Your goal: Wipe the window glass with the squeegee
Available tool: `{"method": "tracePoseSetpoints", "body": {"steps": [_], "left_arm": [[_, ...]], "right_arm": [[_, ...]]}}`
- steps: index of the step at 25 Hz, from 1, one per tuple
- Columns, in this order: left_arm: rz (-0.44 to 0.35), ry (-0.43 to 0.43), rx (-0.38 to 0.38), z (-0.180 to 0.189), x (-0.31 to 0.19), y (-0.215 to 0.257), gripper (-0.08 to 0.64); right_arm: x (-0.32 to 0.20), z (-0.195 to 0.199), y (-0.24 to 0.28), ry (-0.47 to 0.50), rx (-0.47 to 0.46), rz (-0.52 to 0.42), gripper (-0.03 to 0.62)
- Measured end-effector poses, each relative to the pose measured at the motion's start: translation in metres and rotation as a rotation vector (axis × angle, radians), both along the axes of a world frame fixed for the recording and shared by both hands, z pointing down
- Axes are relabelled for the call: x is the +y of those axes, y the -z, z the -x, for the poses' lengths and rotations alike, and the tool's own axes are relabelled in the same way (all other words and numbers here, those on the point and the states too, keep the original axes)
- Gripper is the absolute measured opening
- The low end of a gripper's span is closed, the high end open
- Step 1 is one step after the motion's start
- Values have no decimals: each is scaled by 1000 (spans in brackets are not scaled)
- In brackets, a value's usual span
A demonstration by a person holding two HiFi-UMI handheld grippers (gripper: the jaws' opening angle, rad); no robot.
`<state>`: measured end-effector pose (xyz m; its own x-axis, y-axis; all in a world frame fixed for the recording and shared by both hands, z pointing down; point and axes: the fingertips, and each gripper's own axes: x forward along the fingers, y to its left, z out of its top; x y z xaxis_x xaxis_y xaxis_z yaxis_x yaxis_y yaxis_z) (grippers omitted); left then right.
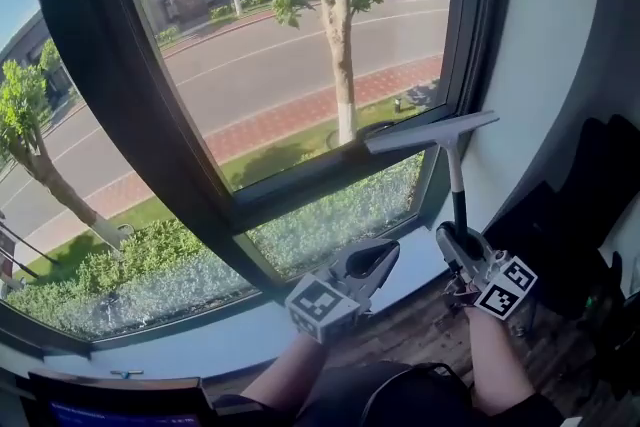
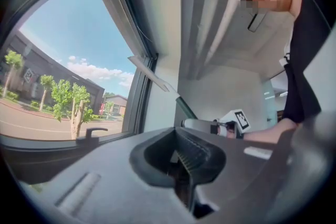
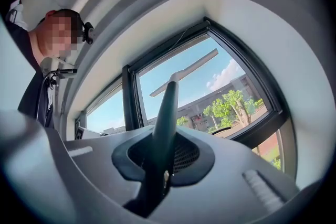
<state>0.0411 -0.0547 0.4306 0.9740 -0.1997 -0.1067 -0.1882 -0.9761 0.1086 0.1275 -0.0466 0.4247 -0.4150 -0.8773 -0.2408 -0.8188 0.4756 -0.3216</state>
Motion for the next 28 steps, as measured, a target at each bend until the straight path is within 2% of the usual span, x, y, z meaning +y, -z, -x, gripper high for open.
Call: {"method": "tracePoseSetpoints", "body": {"steps": [5,11,28], "left_arm": [[5,-25,-17,-37,14,2,3],[-12,-36,-33,-62,26,2,3],[-44,-20,-68,-83,26,6,3]], "right_arm": [[18,-36,0,-18,-2,10,44],[31,-58,-3,-21,-13,1,44],[28,-74,-5,11,-15,-21,44]]}}
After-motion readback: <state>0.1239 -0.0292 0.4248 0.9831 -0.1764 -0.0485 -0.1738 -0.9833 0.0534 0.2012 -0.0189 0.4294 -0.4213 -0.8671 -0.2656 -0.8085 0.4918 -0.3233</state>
